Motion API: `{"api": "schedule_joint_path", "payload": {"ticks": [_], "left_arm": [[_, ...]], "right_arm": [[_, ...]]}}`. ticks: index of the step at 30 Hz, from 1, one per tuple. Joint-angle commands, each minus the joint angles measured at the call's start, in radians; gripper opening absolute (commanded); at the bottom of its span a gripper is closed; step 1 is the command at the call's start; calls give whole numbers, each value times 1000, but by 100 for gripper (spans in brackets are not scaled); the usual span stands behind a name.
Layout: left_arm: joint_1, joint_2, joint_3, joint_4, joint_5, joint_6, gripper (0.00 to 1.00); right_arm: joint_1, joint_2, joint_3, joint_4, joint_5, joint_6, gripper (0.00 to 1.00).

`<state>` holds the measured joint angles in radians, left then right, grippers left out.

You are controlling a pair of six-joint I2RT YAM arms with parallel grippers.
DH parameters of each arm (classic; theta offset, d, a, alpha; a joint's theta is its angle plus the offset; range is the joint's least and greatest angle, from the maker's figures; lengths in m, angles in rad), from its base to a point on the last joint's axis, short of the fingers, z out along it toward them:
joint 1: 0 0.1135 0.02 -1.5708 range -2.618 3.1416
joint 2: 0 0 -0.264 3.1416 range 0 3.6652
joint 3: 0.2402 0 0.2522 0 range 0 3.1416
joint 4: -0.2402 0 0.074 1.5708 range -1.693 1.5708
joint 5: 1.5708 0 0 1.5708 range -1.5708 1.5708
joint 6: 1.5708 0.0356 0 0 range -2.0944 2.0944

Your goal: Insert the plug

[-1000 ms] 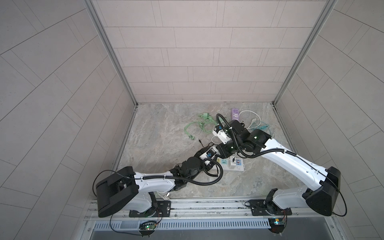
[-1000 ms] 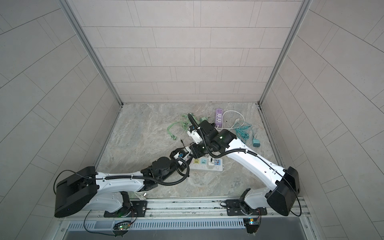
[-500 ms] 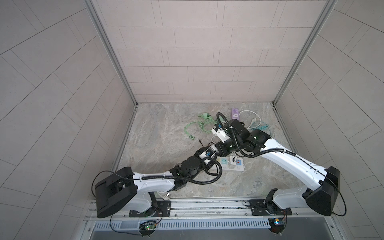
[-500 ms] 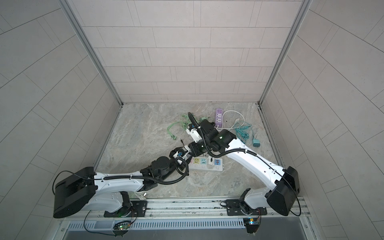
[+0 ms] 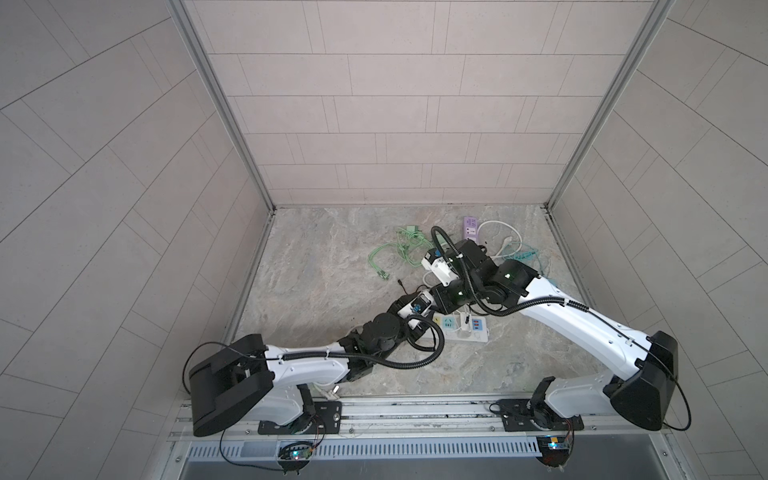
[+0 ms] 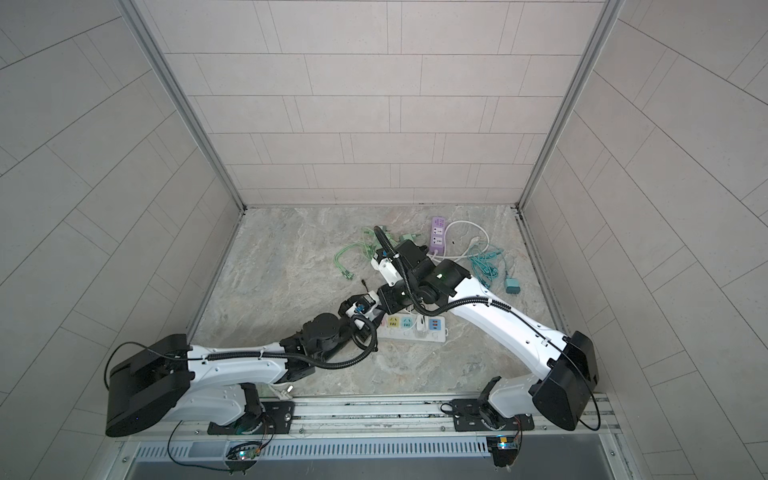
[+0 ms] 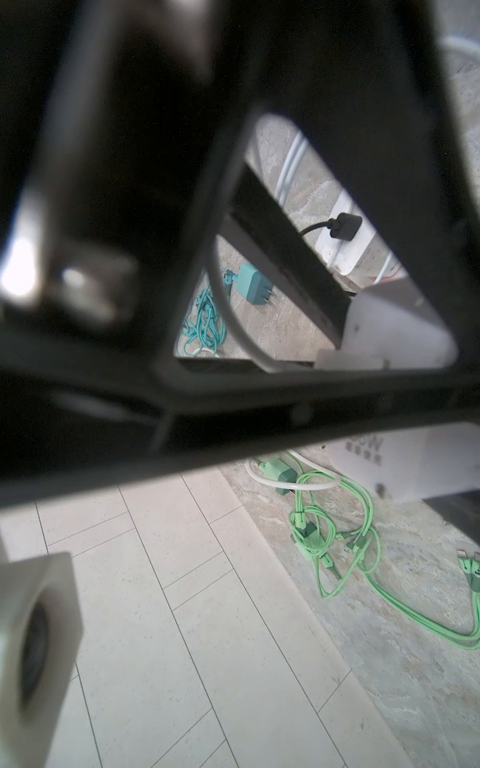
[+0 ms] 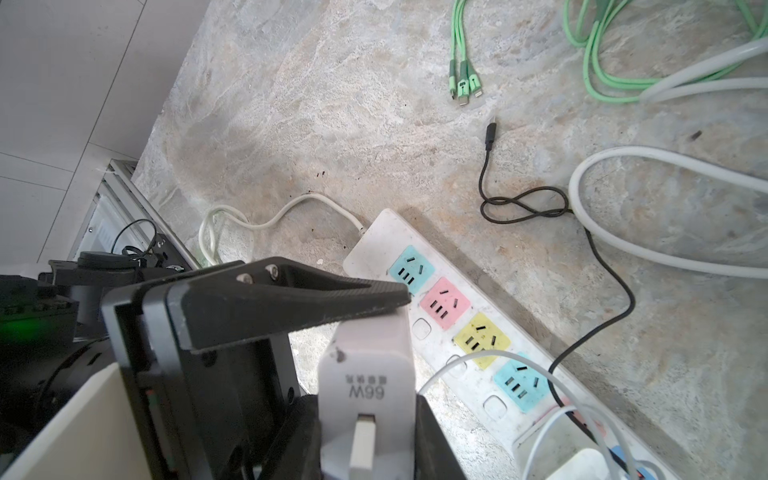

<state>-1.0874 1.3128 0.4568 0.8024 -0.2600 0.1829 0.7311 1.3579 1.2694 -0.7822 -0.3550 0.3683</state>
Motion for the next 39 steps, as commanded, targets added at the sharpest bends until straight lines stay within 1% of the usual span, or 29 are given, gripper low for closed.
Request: {"api": "schedule_joint_path", "payload": {"ticks": [1,6,10,13,15,18,22,25,28,34,39], "left_arm": [[-6,-81,10,66,-26,-28,71],[-7,-186,-13,21,-21,-39,78],[-8,-256,-19,-52,-28,-61,78],[-8,-305,-38,-99,-121,-103,78],[-7,-339,-59,-134,-207,-143,78],[-8,-369,-99,-170,-320,-209,78],[-8,-355,-144,-201,-417,-263,78],[-6,-311,-193,-145,-467,-265,77],[-3,-265,-209,-114,-524,-288,77],[10,-193,-195,-98,-541,-298,77],[17,-190,-184,-138,-531,-324,77]], "right_arm": [[-23,-42,26,-123,107,-35,8],[-87,-121,68,-204,140,-58,8],[-125,-146,96,-264,171,-86,8],[-125,-141,70,-263,208,-77,8],[-125,-136,22,-222,207,-55,8],[-106,-121,-35,-160,236,-5,8],[-47,-90,-69,-86,268,51,8],[15,-49,-51,-71,311,72,8],[45,1,-25,-76,328,117,8],[84,89,-16,-91,355,212,7],[101,96,-74,-66,399,296,6]]}}
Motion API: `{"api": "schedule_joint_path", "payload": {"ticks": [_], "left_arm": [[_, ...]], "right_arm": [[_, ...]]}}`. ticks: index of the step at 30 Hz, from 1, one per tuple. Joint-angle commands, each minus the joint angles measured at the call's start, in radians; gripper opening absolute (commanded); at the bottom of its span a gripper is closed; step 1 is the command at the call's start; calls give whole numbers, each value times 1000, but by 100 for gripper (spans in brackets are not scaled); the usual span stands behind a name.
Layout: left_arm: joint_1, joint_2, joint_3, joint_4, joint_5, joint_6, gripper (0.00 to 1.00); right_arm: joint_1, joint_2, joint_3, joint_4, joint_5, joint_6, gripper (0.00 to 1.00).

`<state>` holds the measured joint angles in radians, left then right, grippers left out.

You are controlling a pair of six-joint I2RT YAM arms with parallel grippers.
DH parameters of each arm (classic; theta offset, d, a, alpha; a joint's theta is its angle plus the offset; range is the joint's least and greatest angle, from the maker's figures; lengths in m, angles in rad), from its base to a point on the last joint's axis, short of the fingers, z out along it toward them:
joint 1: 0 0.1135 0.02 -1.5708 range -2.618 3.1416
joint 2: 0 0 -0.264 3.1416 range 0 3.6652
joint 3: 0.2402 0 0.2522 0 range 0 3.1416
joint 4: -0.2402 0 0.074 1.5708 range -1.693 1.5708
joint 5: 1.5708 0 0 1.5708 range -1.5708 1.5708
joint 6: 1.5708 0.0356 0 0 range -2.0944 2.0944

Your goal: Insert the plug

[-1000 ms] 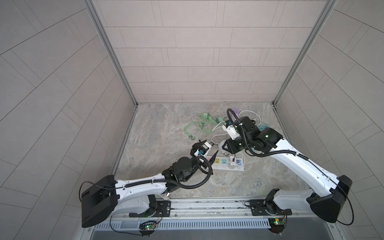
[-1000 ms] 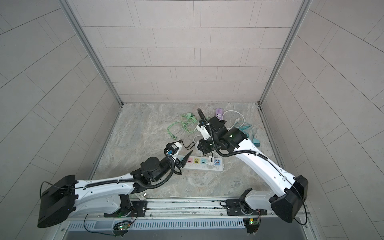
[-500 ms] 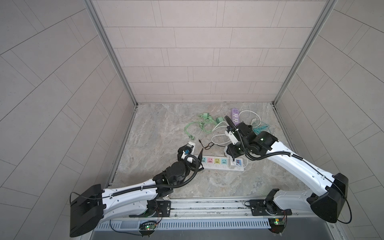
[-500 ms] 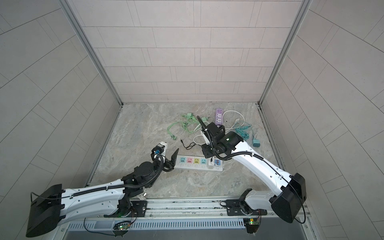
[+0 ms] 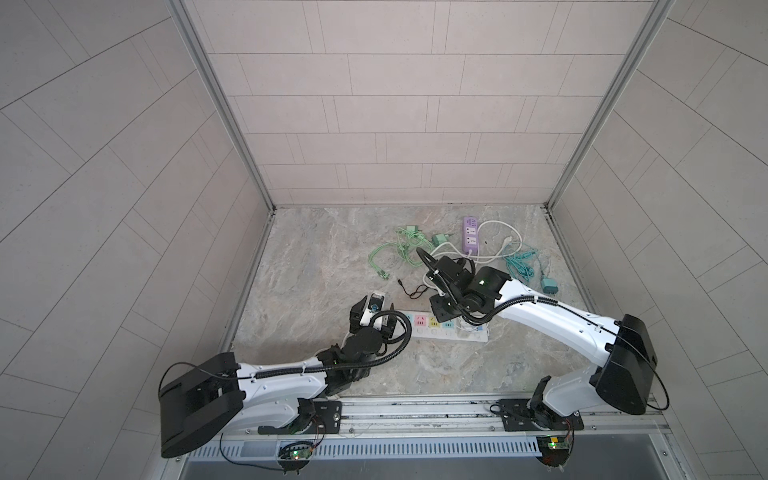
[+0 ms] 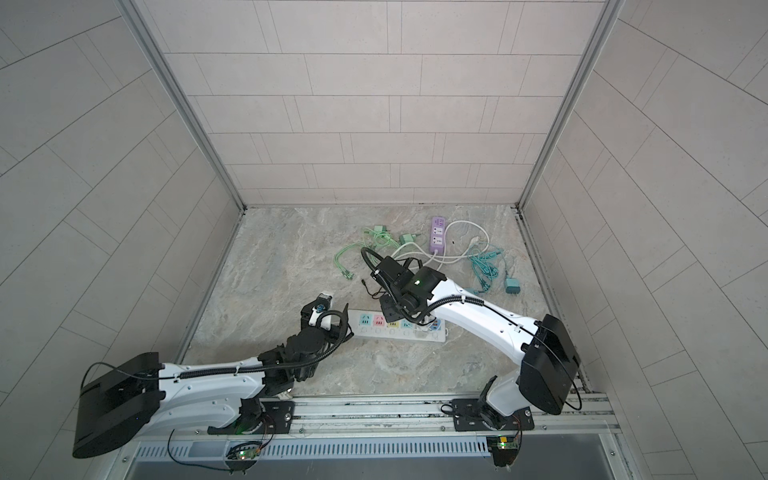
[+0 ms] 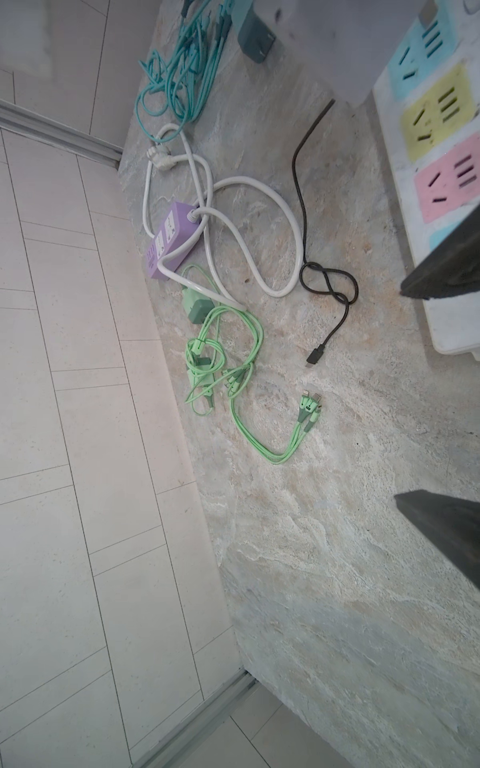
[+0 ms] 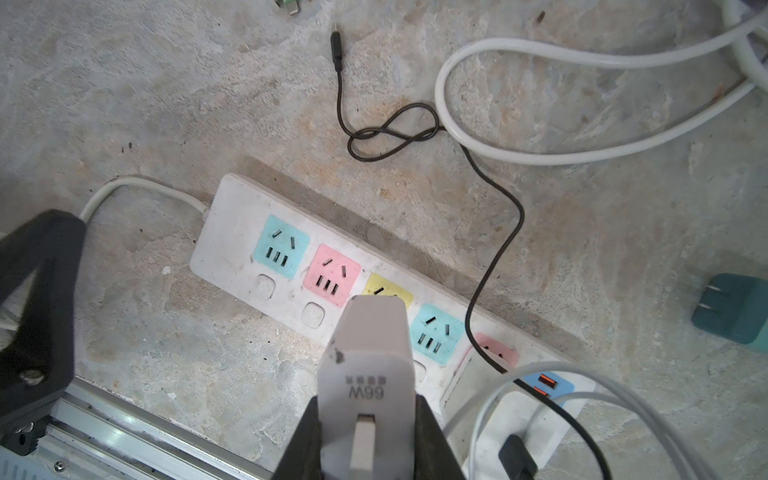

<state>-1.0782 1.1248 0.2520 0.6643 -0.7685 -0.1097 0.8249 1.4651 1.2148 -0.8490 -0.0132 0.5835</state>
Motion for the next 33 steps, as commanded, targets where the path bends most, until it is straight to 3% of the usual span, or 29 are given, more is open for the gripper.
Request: {"api": "schedule_joint_path", "payload": {"ticks": [1,13,33], "left_arm": [[10,-4,19,-4,-24,-35,77],[38,32,35,-47,14,-69,78],[43,6,23,-46,7,-70,79]], "right_arm": [[8,-17,-31,0,68,96,6],[13,-60,-138,53,128,234,4],[-8,9,-177,73,156,301,0]]}}
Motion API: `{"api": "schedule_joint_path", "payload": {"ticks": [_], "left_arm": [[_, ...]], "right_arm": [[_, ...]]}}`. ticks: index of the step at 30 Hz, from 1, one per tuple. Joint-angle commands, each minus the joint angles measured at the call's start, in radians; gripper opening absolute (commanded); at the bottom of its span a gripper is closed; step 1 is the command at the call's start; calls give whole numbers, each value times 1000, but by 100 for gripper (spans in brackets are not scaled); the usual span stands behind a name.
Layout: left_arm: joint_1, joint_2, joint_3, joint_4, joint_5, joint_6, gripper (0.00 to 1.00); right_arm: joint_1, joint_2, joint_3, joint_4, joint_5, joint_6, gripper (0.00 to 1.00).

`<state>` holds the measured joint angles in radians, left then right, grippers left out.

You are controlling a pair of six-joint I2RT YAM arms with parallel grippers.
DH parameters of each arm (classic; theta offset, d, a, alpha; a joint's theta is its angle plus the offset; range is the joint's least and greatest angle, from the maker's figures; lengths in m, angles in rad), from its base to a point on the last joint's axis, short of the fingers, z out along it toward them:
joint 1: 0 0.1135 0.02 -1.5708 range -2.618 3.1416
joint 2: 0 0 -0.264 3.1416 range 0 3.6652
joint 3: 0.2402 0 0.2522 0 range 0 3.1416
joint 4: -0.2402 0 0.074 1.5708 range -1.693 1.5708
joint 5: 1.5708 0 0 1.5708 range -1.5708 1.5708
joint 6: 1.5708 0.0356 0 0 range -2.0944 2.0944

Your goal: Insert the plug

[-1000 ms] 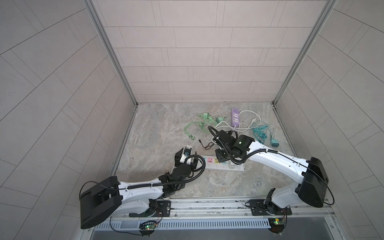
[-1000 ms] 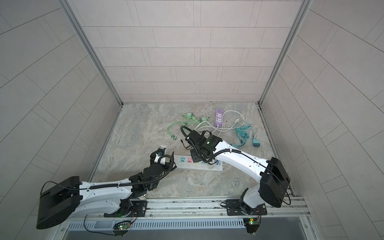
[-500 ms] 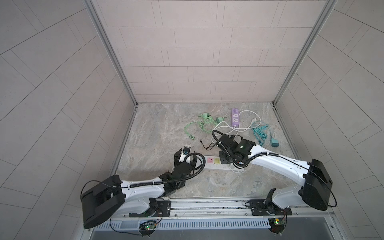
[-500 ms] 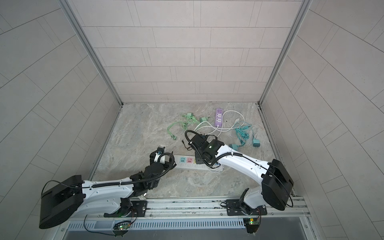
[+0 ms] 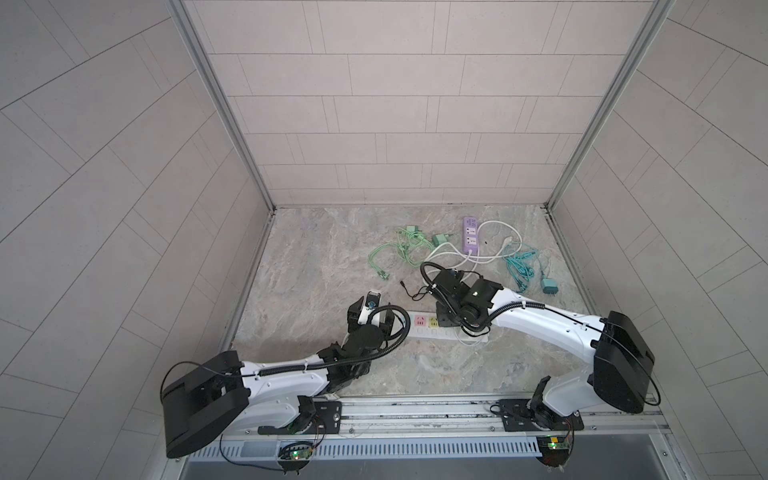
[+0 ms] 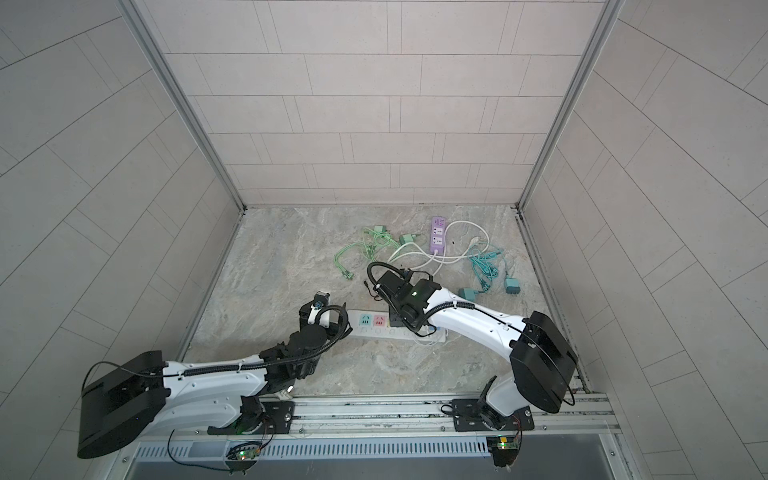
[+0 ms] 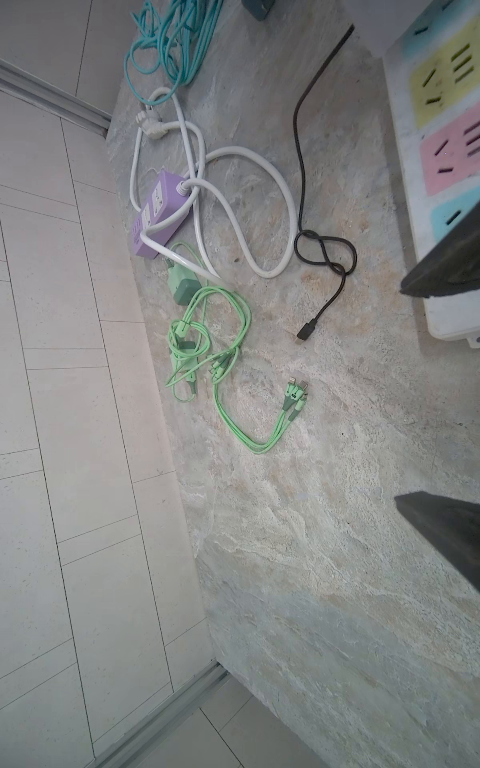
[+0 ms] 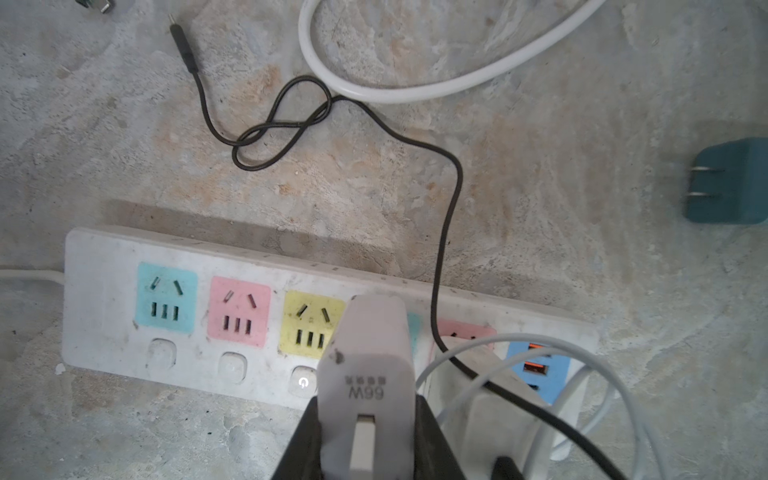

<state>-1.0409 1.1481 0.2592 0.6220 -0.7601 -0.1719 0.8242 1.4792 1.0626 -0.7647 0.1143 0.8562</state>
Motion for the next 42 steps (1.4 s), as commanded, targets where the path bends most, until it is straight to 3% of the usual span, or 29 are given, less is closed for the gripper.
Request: {"api": "schedule_joint_path", "payload": {"ticks": [1,31,42], "left_arm": [[5,-19,15,-4,-1,-8,79],[8,-166,8,-98,-36,1,79],[71,-158,86,-241,-99,-105,93]], "right_arm": [[-10,-6,-29,-7,28,31,0],[-10,127,-110,44,4,101,0],[-62,97,-86,-23,90,30,2]]}}
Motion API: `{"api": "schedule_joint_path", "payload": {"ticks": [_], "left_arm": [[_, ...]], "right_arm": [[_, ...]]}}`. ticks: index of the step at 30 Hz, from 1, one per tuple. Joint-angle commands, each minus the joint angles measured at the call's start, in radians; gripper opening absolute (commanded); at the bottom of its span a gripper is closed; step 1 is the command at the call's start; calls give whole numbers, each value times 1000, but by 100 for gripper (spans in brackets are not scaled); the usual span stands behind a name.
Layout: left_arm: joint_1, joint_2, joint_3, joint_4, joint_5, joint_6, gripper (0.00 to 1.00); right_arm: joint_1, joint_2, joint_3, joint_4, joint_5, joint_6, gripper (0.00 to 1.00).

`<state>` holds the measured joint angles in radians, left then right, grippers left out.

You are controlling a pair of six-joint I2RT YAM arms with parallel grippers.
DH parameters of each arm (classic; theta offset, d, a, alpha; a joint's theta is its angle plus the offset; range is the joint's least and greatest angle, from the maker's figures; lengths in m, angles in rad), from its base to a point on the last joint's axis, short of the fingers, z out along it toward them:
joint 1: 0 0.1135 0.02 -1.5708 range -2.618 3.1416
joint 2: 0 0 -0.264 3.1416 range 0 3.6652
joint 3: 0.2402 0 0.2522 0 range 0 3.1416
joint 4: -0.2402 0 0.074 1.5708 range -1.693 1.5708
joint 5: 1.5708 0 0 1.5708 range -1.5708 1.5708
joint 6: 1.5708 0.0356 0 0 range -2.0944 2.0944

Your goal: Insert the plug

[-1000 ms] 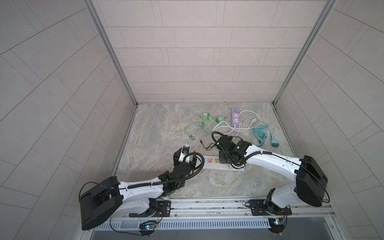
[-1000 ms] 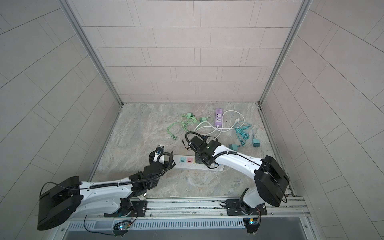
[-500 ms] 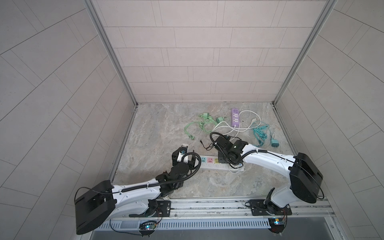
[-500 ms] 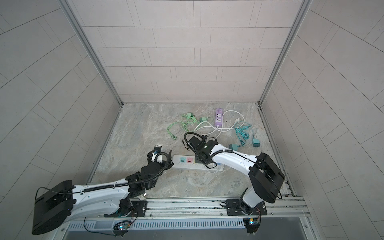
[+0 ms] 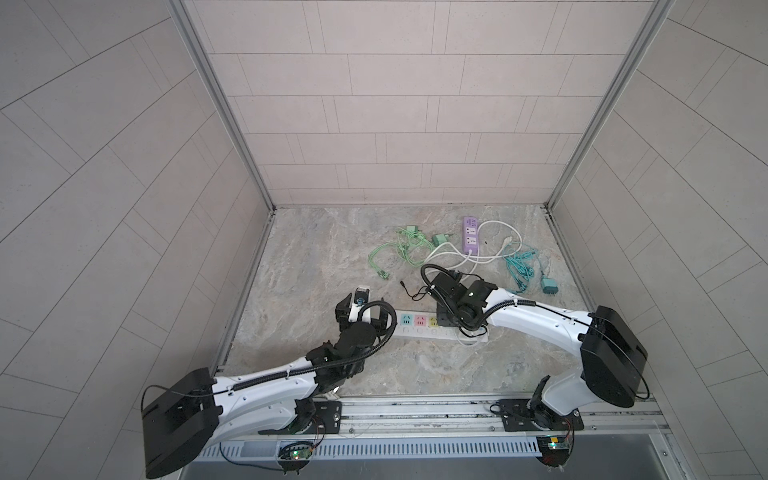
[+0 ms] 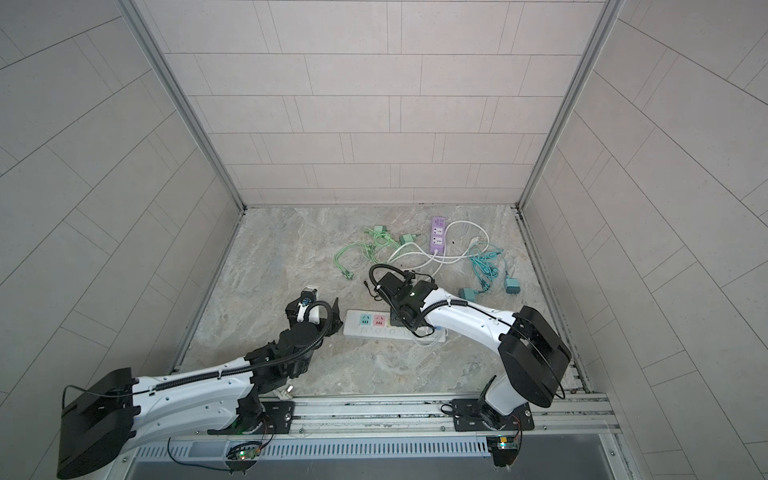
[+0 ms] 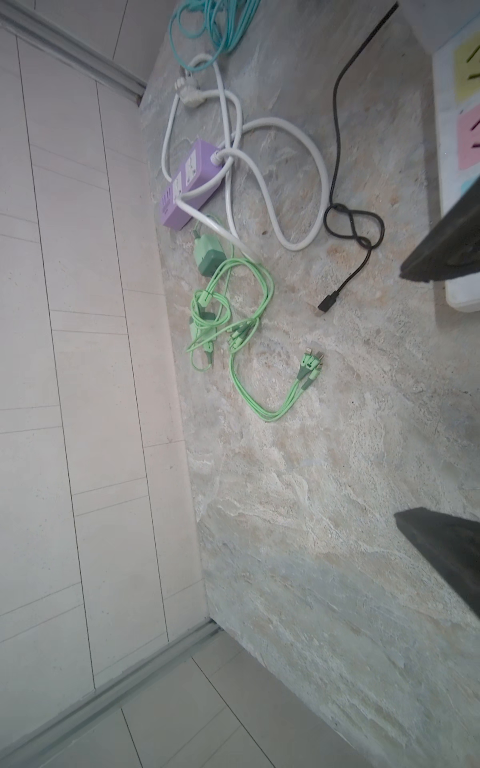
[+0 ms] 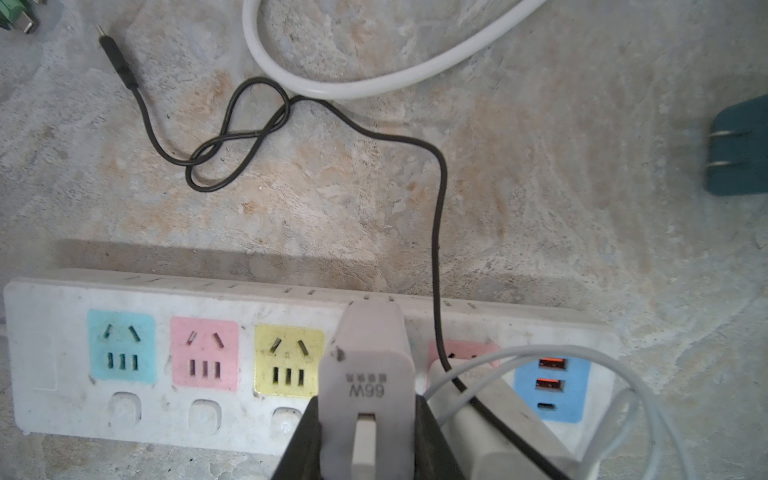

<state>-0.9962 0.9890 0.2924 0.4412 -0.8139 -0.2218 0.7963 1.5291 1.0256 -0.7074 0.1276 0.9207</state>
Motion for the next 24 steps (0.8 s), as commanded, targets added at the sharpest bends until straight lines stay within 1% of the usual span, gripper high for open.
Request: {"api": "schedule_joint_path", "payload": {"ticks": [1,4,7,8,9,12,14,17,19,24], "left_arm": [[45,9,66,-81,-42,-77,94],[102,42,109,-115,9,-117,95],[158,109,178,-168,68,-136,96],[169,137,208,-191,71,-137,96],[180,175,240,-203,75,-128,96],[195,277,323,-184,80,-41,98],[208,339,374,-162,97,3,99],[228,421,442,-116,165,68,100],[247,465,487,-111,209,83,100],[326,583,647,-209,341,91,100]], "right_arm": [[-42,41,-51,-88,92,-41,2],[-66,30,-61,-89,102,-68,2],[-91,12,-68,-92,104,-85,2],[-99,4,-71,-91,106,-90,2],[-105,-6,-75,-89,107,-94,2],[-121,-23,-79,-91,107,-112,3],[-123,-33,-74,-91,94,-124,9],[-123,-52,-57,-77,55,-146,22],[-123,-67,-34,-73,42,-161,25],[-123,-92,49,-102,48,-205,38]]}}
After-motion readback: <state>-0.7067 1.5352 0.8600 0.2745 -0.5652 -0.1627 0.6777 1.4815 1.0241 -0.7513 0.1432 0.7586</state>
